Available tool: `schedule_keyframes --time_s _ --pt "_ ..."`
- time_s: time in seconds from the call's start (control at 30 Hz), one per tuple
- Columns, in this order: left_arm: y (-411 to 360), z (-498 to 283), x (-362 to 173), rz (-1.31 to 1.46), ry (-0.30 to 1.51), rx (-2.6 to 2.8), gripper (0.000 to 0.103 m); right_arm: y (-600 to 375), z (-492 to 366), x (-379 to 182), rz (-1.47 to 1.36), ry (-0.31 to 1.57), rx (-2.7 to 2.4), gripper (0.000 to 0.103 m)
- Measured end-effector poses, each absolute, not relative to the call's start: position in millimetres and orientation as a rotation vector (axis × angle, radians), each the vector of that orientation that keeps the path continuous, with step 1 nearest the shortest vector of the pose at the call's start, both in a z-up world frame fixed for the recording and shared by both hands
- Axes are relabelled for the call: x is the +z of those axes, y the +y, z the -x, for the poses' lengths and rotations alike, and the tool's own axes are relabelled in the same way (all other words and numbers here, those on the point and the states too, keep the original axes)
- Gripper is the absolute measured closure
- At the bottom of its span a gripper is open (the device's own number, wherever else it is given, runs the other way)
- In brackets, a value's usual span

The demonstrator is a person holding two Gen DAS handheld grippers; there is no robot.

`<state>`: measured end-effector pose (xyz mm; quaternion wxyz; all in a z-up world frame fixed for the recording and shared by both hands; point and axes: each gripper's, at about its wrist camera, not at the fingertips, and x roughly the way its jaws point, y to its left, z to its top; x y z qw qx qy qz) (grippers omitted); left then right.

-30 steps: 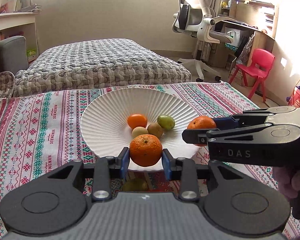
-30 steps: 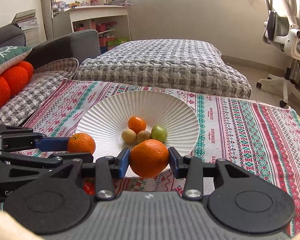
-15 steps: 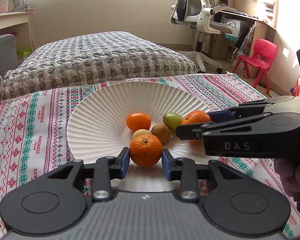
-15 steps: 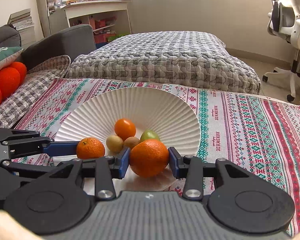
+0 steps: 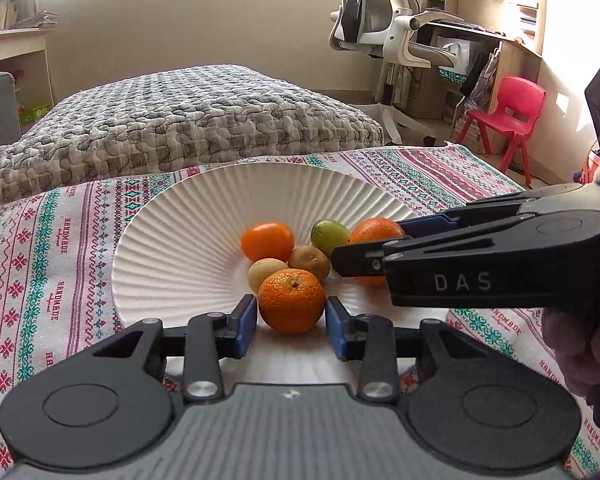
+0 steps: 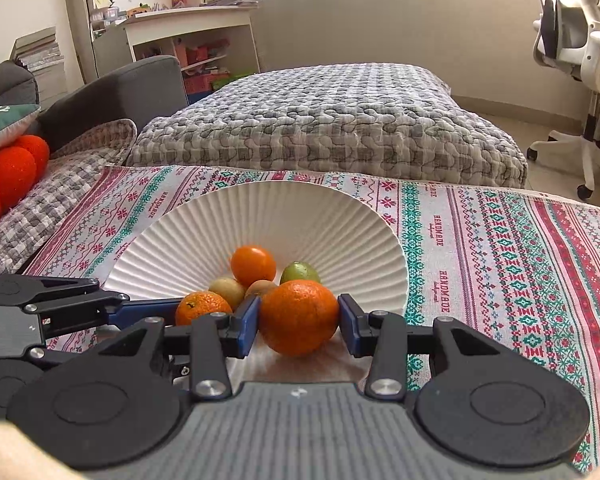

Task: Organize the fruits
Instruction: 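Open both tools to drop the mandarins into the bowl, then withdraw both tools from the bowl toward the tomato and green fig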

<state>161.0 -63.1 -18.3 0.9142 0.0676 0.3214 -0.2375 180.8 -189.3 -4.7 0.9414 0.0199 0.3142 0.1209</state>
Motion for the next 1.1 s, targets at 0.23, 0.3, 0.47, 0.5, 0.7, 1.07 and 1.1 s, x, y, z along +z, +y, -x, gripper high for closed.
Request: schedule_keyframes --time_s 0.23,0.3,0.47,0.5,0.7,1.07,1.1 --pt "-60 -159 -13 -0.129 0.658 -0.484 0.052 -186 -177 0 -0.04 0.632 0.267 0.052" --pt "-58 -157 -11 -0.128 0.658 -0.479 0.049 -186 -175 2 -0.041 0.629 0.267 0.048" --pt "-50 -150 -6 -0.116 0.663 -0.461 0.042 -186 -166 7 -0.038 0.618 0.263 0.042" --pt "-48 -147 -4 -0.111 0.663 -0.455 0.04 -186 -164 8 -0.038 0.616 0.26 0.039" --pt "-38 -133 4 -0.099 0.655 -0.441 0.035 -186 -150 15 -0.036 0.604 0.246 0.033" --pt "-15 -109 20 -0.079 0.652 -0.387 0.021 -184 -121 27 -0.047 0.577 0.225 0.021" --pt "-13 -106 21 -0.079 0.651 -0.383 0.02 -183 -118 27 -0.042 0.576 0.223 0.02"
